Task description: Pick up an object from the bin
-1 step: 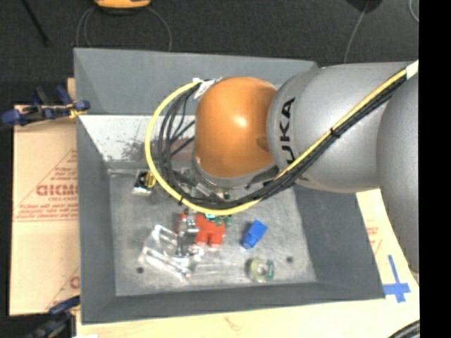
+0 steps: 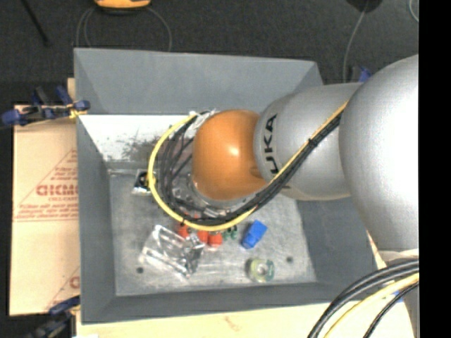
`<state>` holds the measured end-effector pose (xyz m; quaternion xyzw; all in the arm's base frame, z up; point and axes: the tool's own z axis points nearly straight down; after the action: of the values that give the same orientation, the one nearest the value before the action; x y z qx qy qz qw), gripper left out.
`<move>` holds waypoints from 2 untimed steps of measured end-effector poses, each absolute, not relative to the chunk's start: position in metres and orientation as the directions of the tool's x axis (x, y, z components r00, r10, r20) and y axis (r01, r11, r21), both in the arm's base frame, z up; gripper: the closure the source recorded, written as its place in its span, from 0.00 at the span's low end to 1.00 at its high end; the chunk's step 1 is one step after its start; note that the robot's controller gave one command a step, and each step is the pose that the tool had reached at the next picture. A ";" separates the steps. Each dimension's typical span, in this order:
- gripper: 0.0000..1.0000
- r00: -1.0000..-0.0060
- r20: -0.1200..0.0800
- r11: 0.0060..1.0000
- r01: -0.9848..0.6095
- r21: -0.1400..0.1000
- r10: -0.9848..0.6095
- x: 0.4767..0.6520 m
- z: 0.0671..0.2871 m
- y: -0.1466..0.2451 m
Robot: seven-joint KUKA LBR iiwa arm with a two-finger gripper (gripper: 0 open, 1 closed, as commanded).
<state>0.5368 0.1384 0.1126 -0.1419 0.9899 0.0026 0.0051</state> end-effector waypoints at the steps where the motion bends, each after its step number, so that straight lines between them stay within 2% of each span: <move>1: 0.00 -0.892 -0.020 0.892 -0.452 -0.006 -0.452 0.546 0.109 0.132; 2: 0.00 -0.667 0.001 0.667 -0.745 -0.002 -0.745 0.513 0.108 0.091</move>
Offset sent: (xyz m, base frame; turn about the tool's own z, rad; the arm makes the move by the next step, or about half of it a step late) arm 0.0236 -0.0214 -0.0426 -0.4616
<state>0.5131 0.0912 0.1077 -0.4081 0.9130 -0.0009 -0.0003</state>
